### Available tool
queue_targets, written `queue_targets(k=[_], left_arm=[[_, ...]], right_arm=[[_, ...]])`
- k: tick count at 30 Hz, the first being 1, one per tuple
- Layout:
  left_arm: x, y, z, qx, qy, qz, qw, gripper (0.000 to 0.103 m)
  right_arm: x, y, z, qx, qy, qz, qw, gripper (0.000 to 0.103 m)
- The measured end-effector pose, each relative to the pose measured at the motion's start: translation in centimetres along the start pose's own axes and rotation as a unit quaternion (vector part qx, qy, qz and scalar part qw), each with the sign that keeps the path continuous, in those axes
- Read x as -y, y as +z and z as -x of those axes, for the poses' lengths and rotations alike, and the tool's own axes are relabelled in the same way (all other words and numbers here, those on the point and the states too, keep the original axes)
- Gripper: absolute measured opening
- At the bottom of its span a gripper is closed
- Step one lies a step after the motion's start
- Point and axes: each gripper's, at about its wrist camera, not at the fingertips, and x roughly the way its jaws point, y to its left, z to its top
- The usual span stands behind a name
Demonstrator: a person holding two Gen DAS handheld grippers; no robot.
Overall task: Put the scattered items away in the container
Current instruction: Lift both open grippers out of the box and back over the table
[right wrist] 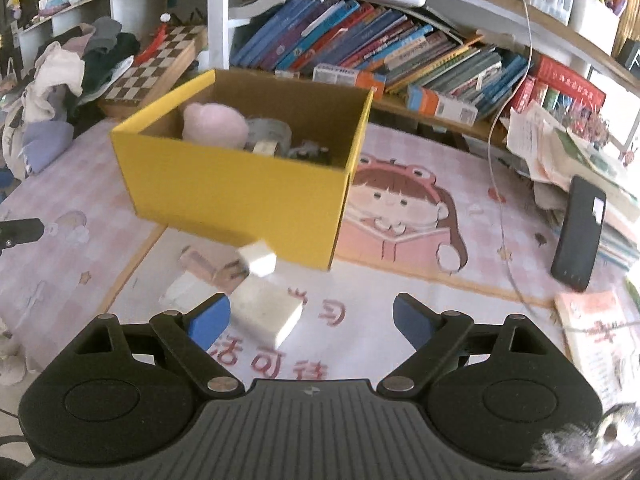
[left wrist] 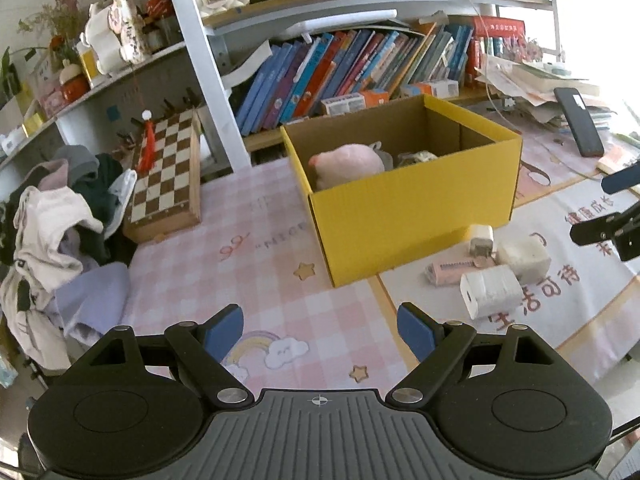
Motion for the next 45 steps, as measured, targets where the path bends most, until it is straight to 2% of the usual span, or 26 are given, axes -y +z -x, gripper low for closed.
queue_targets(k=[14,21,27,45], left_arm=[[0.9,-1.8,0.0,-0.017,-0.017,0.027,0.9994,0.087],[2.4,-2.2,-0.6,-0.021,-0.024,0.015,0.9994,0.087],[3.3,-2.5,-0.9,-0.024,-0.03,0.016,0.9991,0.087],[5.1,-2.0,-2.3,-0.036,-0.041,0.011,0.9985,0.087]], right_arm=[[-2.2,-2.9,-0.3,-0.021,-0.003,-0.016,1.0,0.089],[-3.4,-3.9,-0.6,-0.029,-0.004,-0.009,1.0,0.089],[-3.5,-4.4,-0.6,-0.031,-0.003,-0.027,0.999,0.089],[-3.0,-4.2,-1.8,-0.04,0.006,-0.015,0.999,0.085]])
